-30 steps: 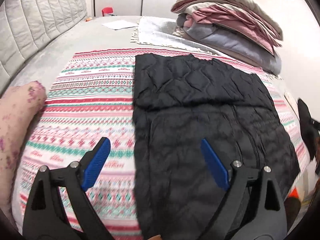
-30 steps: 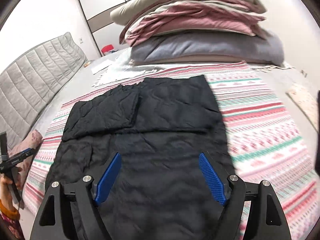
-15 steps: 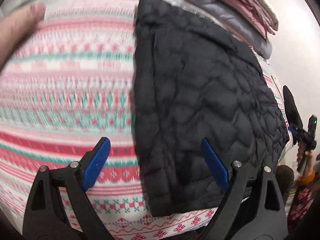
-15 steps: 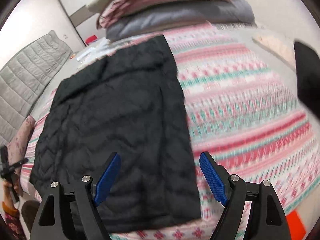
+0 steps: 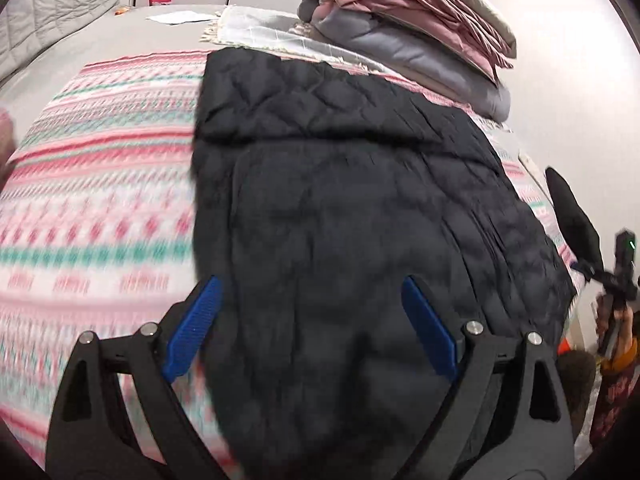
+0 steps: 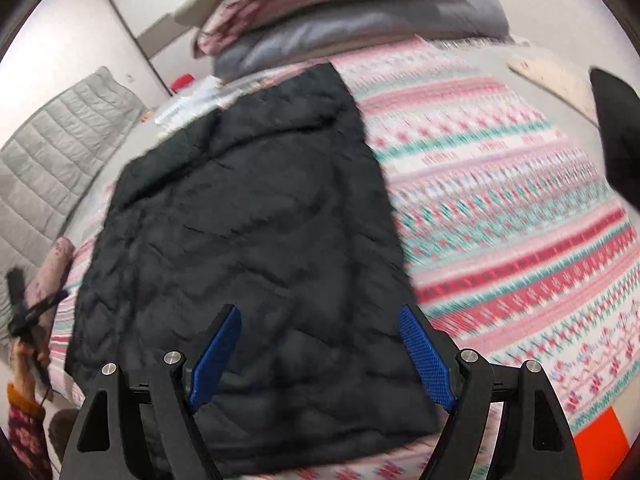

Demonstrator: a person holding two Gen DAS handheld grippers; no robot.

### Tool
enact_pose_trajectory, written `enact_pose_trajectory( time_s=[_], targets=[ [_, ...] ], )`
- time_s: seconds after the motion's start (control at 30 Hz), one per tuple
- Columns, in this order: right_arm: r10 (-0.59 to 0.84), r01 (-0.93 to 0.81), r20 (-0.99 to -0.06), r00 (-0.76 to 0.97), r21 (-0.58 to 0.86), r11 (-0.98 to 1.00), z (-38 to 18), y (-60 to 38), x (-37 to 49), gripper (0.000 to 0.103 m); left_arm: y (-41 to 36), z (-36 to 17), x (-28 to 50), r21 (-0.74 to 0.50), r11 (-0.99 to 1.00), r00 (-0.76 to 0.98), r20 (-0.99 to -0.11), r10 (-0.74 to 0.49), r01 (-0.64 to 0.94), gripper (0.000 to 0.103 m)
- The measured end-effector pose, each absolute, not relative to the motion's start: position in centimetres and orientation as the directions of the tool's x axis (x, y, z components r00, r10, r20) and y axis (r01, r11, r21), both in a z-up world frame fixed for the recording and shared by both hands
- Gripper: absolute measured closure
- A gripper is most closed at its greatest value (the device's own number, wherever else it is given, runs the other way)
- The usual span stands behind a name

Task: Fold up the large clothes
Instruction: 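Grasp the jacket's hem with the left tool and lift it toward the collar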

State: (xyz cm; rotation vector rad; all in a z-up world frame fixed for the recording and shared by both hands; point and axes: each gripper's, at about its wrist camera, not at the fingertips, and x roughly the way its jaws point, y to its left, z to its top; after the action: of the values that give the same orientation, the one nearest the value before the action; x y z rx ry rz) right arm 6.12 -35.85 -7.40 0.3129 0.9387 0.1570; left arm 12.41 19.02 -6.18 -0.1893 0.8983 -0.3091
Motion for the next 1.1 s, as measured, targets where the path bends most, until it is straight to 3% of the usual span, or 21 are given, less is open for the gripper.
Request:
enact_pose_trajectory(
  time_s=[0.2,0.27,0.4,0.43,0.6,0.9,1.0,1.07,1.1],
  targets=[
    [0.350,-0.118,-0.723,0.595,0.353,0.928,-6.2,-30.4,7.5,0.021,20.0,-8.6,19.9,-0.299,0.950,0.585,-0.755,-0.295,0.094,0.031],
    [0.367,-0.157,-0.718,0.592,0.344,0.926,-6.0,-28.6,8.2,0.021,20.9,-9.3,21.1,-0.312,0.947,0.580,-0.760,-0.294,0.070,0.059],
    [0.406,-0.211,-0.719,0.564,0.351,0.913,-6.0,-25.2,10.0,0.021,22.1,-8.3,20.2,-0.391,0.912,0.635,-0.675,-0.376,0.123,0.089],
    [0.417,-0.224,-0.719,0.556,0.354,0.908,-6.1,-24.4,10.7,0.021,22.5,-7.8,19.4,-0.411,0.897,0.652,-0.638,-0.411,0.163,0.100],
    [0.470,-0.282,-0.717,0.514,0.377,0.882,-6.4,-20.2,13.4,0.021,23.4,-7.0,15.2,-0.429,0.850,0.639,-0.570,-0.517,0.305,0.100],
    [0.535,-0.382,-0.724,0.435,0.390,0.838,-8.1,-13.9,14.8,0.021,24.4,-10.0,10.3,-0.320,0.875,0.441,-0.768,-0.464,0.364,0.098],
    [0.526,-0.400,-0.741,0.418,0.369,0.839,-8.4,-12.9,14.8,0.021,25.6,-7.7,9.3,-0.357,0.875,0.517,-0.707,-0.482,0.328,0.083],
    [0.526,-0.407,-0.739,0.421,0.365,0.838,-8.2,-12.2,15.1,0.021,26.0,-5.5,9.1,-0.402,0.858,0.599,-0.616,-0.511,0.319,0.062],
    [0.531,-0.411,-0.735,0.422,0.367,0.835,-8.0,-11.8,15.3,0.021,25.6,-4.6,9.6,-0.415,0.852,0.626,-0.582,-0.519,0.320,0.058]
  ],
)
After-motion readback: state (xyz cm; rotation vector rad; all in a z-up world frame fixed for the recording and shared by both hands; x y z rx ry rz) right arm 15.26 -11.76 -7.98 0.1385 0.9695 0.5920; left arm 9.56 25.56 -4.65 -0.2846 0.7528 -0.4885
